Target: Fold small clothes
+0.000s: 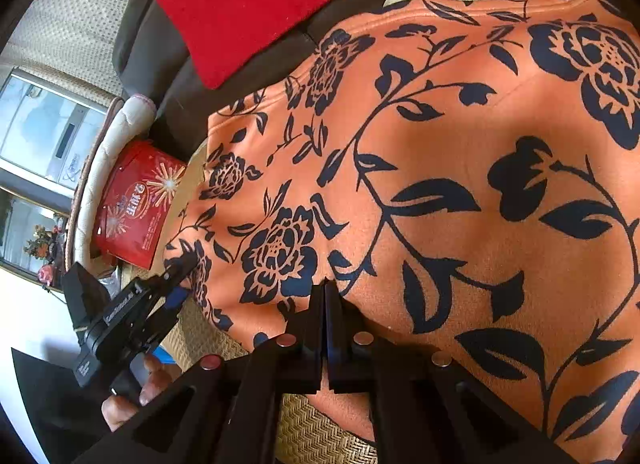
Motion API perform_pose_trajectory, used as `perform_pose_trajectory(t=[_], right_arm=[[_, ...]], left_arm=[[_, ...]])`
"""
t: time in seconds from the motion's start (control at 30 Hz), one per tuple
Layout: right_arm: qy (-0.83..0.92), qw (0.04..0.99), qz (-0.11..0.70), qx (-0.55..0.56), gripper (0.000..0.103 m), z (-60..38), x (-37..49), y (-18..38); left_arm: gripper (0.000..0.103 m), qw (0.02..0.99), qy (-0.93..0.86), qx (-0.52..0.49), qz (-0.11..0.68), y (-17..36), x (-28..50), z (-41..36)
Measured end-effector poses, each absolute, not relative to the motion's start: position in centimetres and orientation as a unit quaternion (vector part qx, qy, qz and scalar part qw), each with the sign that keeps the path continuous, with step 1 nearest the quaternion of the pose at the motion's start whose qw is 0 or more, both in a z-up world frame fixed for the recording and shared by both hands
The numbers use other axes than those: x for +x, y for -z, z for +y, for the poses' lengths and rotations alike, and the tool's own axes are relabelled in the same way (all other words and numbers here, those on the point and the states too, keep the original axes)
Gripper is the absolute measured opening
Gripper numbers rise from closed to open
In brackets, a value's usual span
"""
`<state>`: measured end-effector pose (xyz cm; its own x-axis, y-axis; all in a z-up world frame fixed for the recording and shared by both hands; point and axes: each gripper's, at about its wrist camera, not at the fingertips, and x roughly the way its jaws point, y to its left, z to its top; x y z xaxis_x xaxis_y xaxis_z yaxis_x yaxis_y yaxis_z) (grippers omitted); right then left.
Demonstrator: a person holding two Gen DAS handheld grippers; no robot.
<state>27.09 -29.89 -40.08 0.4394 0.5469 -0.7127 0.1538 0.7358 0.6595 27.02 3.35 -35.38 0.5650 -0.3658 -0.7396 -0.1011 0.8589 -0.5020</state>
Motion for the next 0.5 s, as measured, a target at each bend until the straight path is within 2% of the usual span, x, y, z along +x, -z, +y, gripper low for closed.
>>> perform_pose_trajectory(t=[0.03, 0.13, 0.17, 0.2, 0.3, 0.5], right_arm=[[-0.127, 0.777, 0.514, 0.340, 0.002, -29.9, 27.0, 40.1], [-0.132, 0.775, 0.513, 0.345, 0.002, -29.8, 26.9, 40.4], [-0.133, 0.774, 0.513, 0.347, 0.002, -29.8, 26.9, 40.4], [-0.135, 0.773, 0.513, 0.349, 0.002, -29.8, 26.8, 40.4], [-0.139, 0.772, 0.514, 0.347, 0.002, -30.0, 26.6, 40.5], [-0.152, 0.767, 0.514, 0.353, 0.001, -30.5, 26.4, 40.5]], left_arm=[[0.058, 0.848, 0.083, -0.256, 0.457, 35.4, 27.2, 3.1], [0.059, 0.860, 0.083, -0.238, 0.445, 35.2, 27.5, 2.2], [0.055, 0.864, 0.080, -0.230, 0.441, 35.2, 27.5, 2.0], [0.041, 0.869, 0.076, -0.225, 0.435, 35.1, 27.5, 1.9], [0.028, 0.880, 0.081, -0.218, 0.414, 34.4, 27.7, 1.5], [0.022, 0.913, 0.092, -0.145, 0.369, 31.9, 27.0, -1.1]])
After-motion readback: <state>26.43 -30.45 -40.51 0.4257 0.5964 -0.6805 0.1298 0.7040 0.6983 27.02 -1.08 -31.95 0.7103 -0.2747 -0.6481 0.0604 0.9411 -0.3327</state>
